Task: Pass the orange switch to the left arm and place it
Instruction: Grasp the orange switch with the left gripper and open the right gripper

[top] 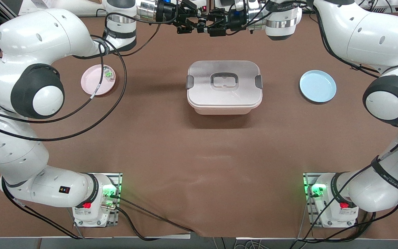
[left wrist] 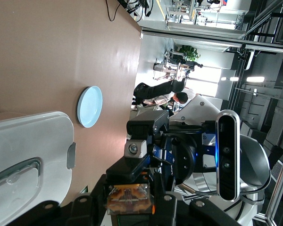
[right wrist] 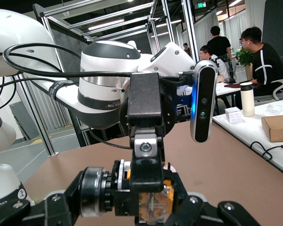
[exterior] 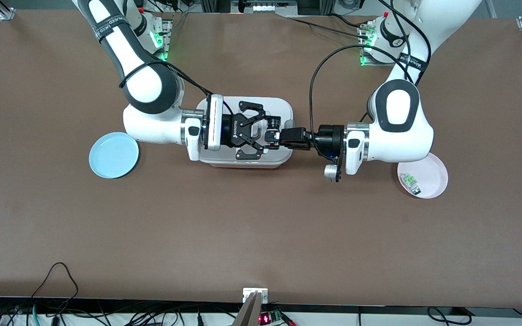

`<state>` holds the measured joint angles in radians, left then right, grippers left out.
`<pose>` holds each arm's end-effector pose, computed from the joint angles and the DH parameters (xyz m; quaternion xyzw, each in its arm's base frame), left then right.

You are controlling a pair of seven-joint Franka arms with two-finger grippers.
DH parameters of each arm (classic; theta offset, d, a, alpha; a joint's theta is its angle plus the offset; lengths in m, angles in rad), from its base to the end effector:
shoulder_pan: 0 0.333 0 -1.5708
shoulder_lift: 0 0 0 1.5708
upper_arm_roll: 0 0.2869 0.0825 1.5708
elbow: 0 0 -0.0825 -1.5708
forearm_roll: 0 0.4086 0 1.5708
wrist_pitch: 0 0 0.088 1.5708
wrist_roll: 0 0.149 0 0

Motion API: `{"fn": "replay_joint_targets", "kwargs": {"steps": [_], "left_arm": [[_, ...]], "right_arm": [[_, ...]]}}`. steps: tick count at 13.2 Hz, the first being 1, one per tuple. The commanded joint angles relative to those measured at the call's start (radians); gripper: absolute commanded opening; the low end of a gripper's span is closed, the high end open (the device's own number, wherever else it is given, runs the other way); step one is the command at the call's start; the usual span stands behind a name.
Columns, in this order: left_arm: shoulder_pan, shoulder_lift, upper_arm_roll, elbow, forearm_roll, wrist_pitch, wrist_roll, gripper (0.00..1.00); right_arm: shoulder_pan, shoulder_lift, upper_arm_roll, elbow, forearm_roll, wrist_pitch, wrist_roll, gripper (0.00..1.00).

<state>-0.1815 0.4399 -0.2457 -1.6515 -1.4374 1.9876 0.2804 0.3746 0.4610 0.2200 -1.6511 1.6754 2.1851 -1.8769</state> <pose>0.6122 -0.3679 0.3626 0.7765 0.0329 -0.0887 0.6230 0.5789 0.4551 0.3524 -0.5961 -0.4626 -0.4047 0.5166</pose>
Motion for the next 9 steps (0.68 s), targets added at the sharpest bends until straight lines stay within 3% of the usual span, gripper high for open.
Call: {"fn": "replay_joint_targets", "kwargs": {"steps": [1,6,9], "left_arm": [[0.014,-0.021,-0.007,-0.021,-0.012,-0.001,0.022,0.00],[0.014,-0.021,-0.001,-0.011,0.000,-0.001,0.022,0.00],[0.042,-0.020,0.000,0.022,0.130,-0.012,0.020,0.00]], "right_arm": [[-0.002,-0.005,0.007,0.008,0.024,0.010,0.044,1.00],[-0.036,-0.012,0.005,0.005,0.012,-0.019,0.045,1.00],[-0.063,-0.013,0.005,-0.006,-0.009,-0.044,0.047,1.00]]}}
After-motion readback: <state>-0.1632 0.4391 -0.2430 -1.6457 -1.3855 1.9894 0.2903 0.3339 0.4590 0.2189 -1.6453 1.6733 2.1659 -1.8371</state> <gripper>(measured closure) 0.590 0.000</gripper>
